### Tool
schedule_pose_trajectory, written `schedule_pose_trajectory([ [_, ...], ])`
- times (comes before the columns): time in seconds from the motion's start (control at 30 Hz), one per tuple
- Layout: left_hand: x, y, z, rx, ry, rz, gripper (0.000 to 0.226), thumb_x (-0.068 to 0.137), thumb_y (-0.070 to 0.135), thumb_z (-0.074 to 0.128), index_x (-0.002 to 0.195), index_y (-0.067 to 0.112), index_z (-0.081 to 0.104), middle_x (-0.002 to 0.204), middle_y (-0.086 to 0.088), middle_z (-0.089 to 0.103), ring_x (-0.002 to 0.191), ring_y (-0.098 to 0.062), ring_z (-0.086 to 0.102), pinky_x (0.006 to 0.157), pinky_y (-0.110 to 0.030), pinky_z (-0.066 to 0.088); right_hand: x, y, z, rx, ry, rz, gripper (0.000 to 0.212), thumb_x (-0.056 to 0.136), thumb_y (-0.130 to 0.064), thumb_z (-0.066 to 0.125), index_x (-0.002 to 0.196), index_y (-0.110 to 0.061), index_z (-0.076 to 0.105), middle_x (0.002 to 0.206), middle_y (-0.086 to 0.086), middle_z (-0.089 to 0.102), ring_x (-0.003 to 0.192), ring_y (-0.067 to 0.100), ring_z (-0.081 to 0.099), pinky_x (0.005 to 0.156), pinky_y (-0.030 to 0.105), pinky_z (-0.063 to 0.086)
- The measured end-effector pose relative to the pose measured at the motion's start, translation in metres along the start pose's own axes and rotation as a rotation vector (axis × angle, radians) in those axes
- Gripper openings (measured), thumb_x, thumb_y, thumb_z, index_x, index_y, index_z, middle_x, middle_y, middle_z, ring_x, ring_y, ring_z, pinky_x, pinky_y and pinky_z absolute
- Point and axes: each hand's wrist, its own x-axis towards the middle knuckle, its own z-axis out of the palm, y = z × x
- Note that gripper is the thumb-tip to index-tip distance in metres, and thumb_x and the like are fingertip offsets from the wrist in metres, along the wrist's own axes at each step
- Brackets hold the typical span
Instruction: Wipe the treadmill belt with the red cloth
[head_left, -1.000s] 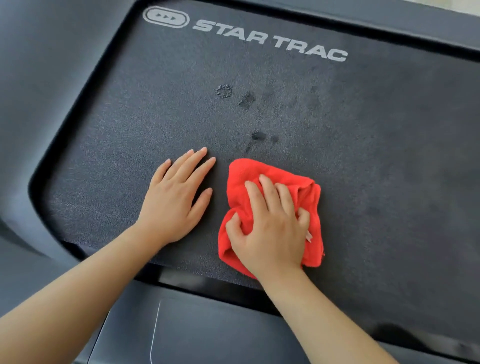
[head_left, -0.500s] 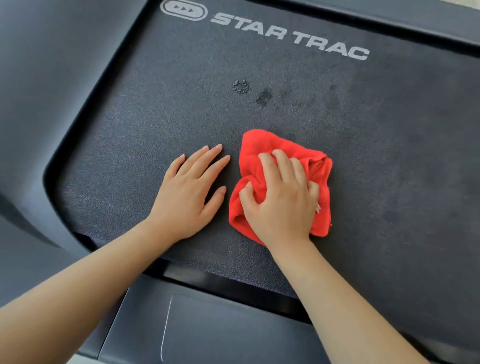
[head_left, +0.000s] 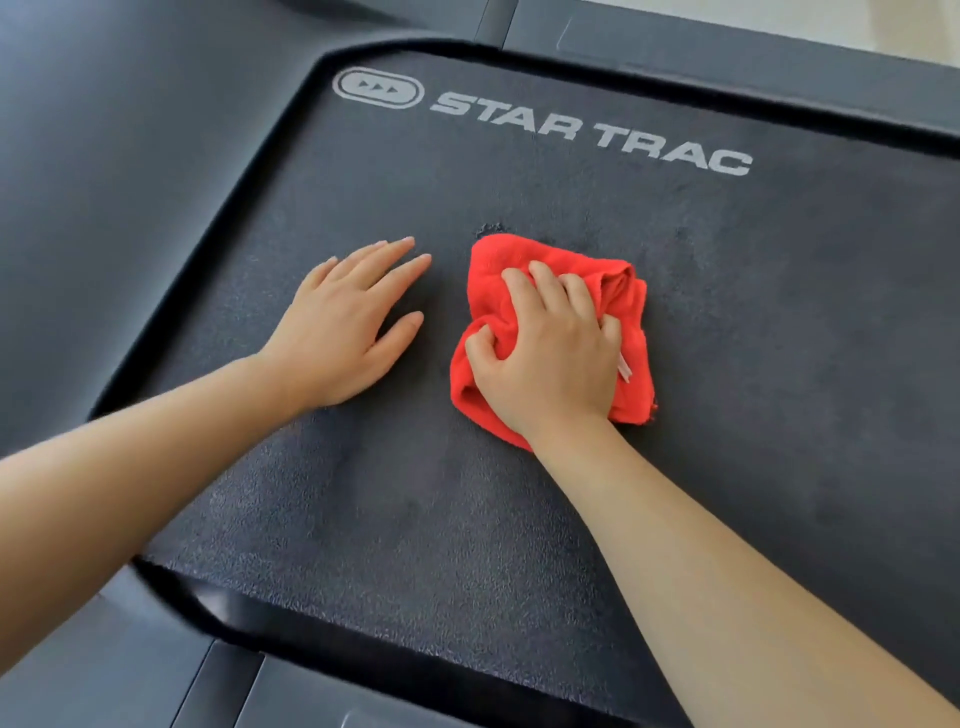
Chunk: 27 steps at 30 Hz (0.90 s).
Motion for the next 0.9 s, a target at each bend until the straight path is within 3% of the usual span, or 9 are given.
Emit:
schedule_pose_trajectory([
  [0.1, 0.038, -0.020, -0.001, 0.017, 0.044, -0.030, 0.055, 0.092, 0.040, 0.037, 0.143, 0.020, 0.035, 0.152, -0.003, 0.029, 0.140, -0.026, 0.026, 0.110, -0.050, 0.023, 0.023, -0.002, 0.005, 0.010, -0.011, -0.038, 0.053, 0.077, -0.047, 0.045, 0.126, -0.027, 0.051, 0.136, -0.007, 0.049, 0.126, 0.020, 0.041, 0.088, 0.043, 0.035],
  [0.3, 0.068, -0.037, 0.021, -0.050, 0.090, -0.274, 0.053, 0.095, 0.037, 0.037, 0.145, 0.023, 0.028, 0.155, 0.000, 0.021, 0.144, -0.021, 0.014, 0.116, -0.047, 0.009, 0.054, -0.004, 0.017, 0.009, 0.019, -0.066, 0.054, 0.075, -0.049, 0.042, 0.125, -0.029, 0.051, 0.135, -0.009, 0.050, 0.123, 0.019, 0.043, 0.086, 0.042, 0.036],
  [0.5, 0.069, -0.039, 0.022, -0.080, 0.169, -0.258, 0.052, 0.090, 0.038, 0.041, 0.140, 0.024, 0.038, 0.151, 0.001, 0.031, 0.140, -0.018, 0.023, 0.114, -0.046, 0.015, 0.098, -0.013, 0.029, 0.010, 0.012, -0.082, 0.055, 0.076, -0.050, 0.043, 0.127, -0.029, 0.050, 0.135, -0.009, 0.050, 0.124, 0.020, 0.042, 0.087, 0.042, 0.036],
  [0.9, 0.071, -0.042, 0.025, -0.087, 0.201, -0.264, 0.055, 0.084, 0.044, 0.038, 0.137, 0.028, 0.041, 0.148, 0.006, 0.034, 0.137, -0.014, 0.026, 0.111, -0.045, 0.019, 0.135, -0.023, 0.040, 0.033, 0.056, -0.119, 0.052, 0.075, -0.049, 0.042, 0.121, -0.028, 0.054, 0.127, -0.008, 0.054, 0.118, 0.021, 0.046, 0.083, 0.042, 0.037],
])
